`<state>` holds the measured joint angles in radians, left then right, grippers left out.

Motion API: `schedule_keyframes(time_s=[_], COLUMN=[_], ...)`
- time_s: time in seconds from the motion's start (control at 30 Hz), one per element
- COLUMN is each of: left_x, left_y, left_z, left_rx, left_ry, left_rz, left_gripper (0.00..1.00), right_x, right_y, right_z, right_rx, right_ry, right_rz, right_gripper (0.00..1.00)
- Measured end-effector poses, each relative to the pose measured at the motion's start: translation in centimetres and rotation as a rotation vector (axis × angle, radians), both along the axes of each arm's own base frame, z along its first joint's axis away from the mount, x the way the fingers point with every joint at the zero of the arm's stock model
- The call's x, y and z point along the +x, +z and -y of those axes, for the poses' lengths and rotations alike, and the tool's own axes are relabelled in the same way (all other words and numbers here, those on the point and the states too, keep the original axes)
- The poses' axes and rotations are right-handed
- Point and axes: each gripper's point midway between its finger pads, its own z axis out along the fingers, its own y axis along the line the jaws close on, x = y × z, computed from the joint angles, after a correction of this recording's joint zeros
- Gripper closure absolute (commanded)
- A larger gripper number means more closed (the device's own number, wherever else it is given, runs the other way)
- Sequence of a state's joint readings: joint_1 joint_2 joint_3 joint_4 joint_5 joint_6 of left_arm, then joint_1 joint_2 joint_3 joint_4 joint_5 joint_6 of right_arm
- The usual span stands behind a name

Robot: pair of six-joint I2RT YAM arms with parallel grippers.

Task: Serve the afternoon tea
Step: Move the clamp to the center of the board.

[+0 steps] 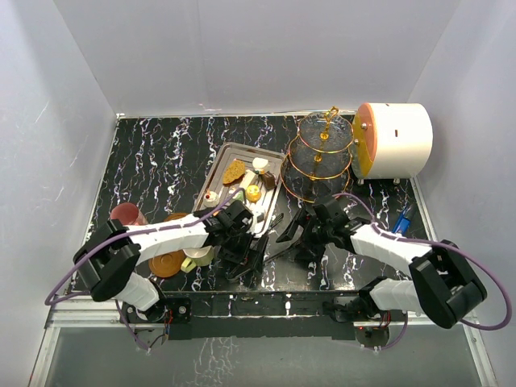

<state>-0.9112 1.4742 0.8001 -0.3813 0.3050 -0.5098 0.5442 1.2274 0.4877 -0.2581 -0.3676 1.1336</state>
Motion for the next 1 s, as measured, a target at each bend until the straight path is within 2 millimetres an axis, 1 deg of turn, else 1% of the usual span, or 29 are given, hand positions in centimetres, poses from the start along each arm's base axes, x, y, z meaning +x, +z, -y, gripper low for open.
schedule_keyframes(time_s=[0.07, 0.2, 0.33, 0.5, 0.63, 0.73, 0.87, 1.0], left_x=[-0.2, -0.4, 0.0, 1.0, 1.6, 2.0, 2.4, 2.8], left_y=[-0.2, 0.0, 0.4, 0.2, 0.4, 0.5, 0.7, 0.9], left_z=[0.5, 2.2, 3.9, 6.8, 9.8, 11.3, 12.5, 13.1], left_rx=[-0.015, -0.068, -0.116, -0.169, -0.219, -0.251, -0.28, -0.302], left_ry=[-0.006, -0.01, -0.002, 0.016, 0.009, 0.016, 0.036, 0.057], left_rz=[-0.014, -0.033, -0.037, -0.046, -0.037, -0.033, -0.031, -0.026], left_gripper=[0.08, 0.08, 0.09, 0.1, 0.1, 0.1, 0.1, 0.09], right_x=[0.1, 1.2, 2.1, 3.7, 5.2, 5.8, 6.9, 7.2], right_y=[-0.4, -0.4, -0.5, -0.6, -0.6, -0.6, -0.3, 0.0], right_z=[0.0, 0.4, 1.1, 2.5, 4.2, 5.3, 6.5, 7.5], right_rx=[-0.013, -0.046, -0.067, -0.087, -0.138, -0.183, -0.237, -0.285], right_ry=[-0.006, -0.037, -0.064, -0.079, -0.066, -0.042, 0.0, 0.034], right_rz=[-0.015, 0.017, 0.03, 0.029, 0.041, 0.051, 0.07, 0.085], right_gripper=[0.14, 0.15, 0.15, 0.15, 0.15, 0.15, 0.14, 0.13])
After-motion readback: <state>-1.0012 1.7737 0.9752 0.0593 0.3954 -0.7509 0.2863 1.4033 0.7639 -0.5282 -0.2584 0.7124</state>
